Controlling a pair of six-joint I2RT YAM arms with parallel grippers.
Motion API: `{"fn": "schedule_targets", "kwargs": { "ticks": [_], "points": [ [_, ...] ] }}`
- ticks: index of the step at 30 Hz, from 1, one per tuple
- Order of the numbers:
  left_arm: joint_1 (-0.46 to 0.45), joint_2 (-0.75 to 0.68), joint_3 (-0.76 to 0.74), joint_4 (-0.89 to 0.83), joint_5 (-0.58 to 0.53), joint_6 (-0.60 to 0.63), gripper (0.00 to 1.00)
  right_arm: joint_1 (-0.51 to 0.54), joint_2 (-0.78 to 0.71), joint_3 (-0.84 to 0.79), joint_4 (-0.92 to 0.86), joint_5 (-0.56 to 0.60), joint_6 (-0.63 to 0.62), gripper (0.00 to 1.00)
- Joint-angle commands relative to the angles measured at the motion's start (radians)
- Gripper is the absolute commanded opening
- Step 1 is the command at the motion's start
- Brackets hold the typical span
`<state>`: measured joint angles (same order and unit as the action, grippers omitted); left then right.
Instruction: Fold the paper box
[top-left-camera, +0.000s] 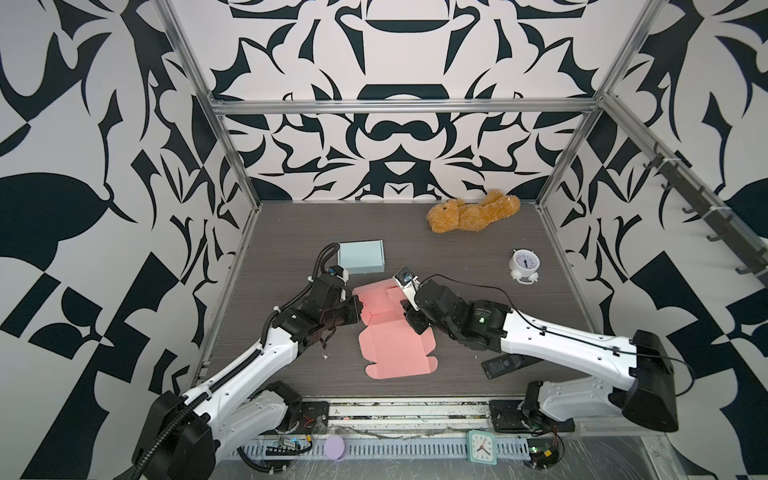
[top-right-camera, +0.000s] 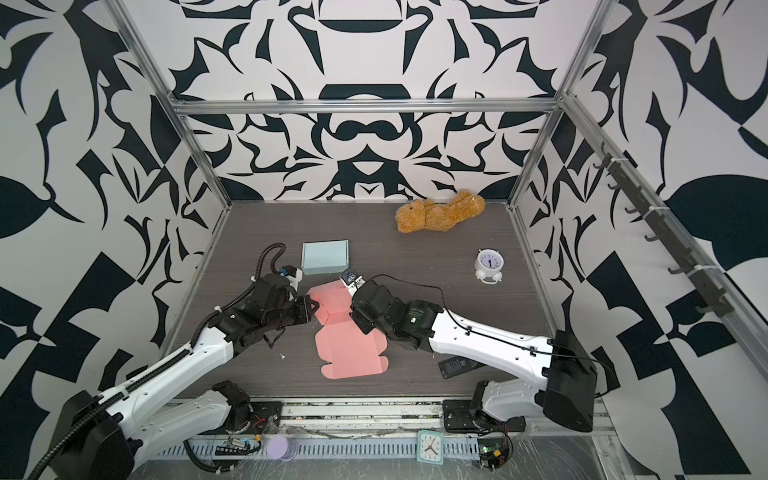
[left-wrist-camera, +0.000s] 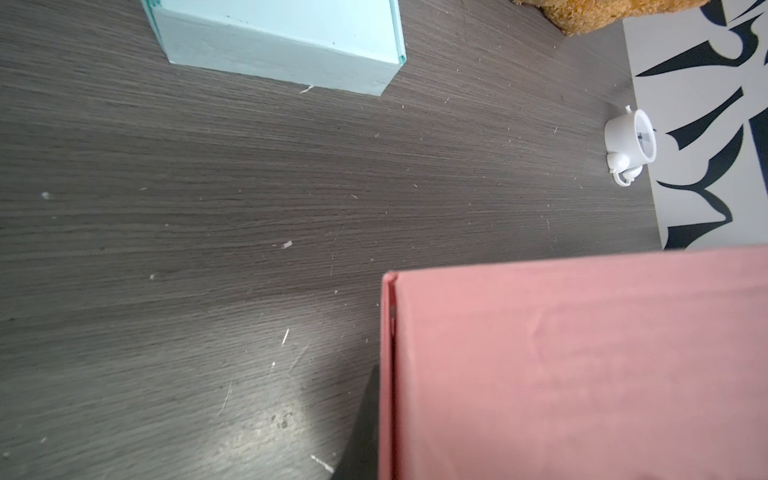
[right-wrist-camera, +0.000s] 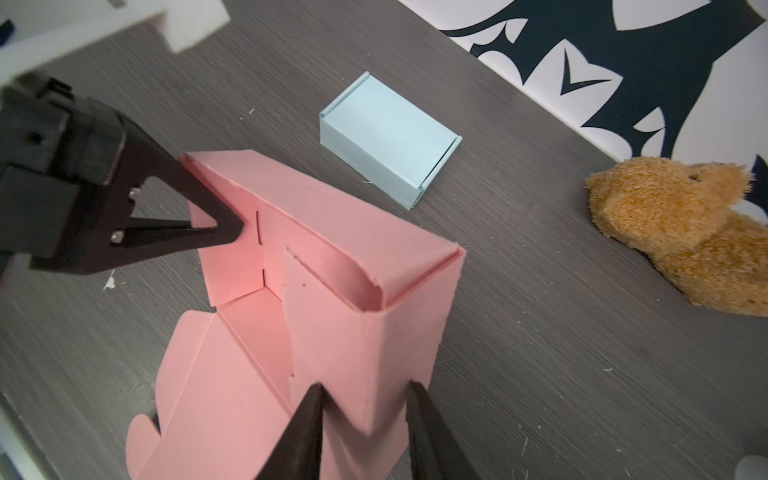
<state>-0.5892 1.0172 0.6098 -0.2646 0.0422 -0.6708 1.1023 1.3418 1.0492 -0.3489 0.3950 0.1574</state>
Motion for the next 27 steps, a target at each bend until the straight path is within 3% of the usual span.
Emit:
{"fn": "schedule_targets", "kwargs": {
  "ticks": [1, 12, 27],
  "points": [
    [-0.009, 0.001, -0.022, 0.061, -0.003, -0.048, 0.07, 0.016, 0.013, 0.057, -0.056, 0.124, 0.004, 0.37],
    [-0.038, 0.041, -0.029, 0.137, -0.033, -0.099, 0.07, 0.051, 0.096, 0.127, -0.12, 0.313, -0.052, 0.31],
    [-0.066, 0.058, -0.024, 0.167, -0.036, -0.108, 0.07, 0.053, 0.16, 0.156, -0.129, 0.407, -0.084, 0.4]
  ]
}}
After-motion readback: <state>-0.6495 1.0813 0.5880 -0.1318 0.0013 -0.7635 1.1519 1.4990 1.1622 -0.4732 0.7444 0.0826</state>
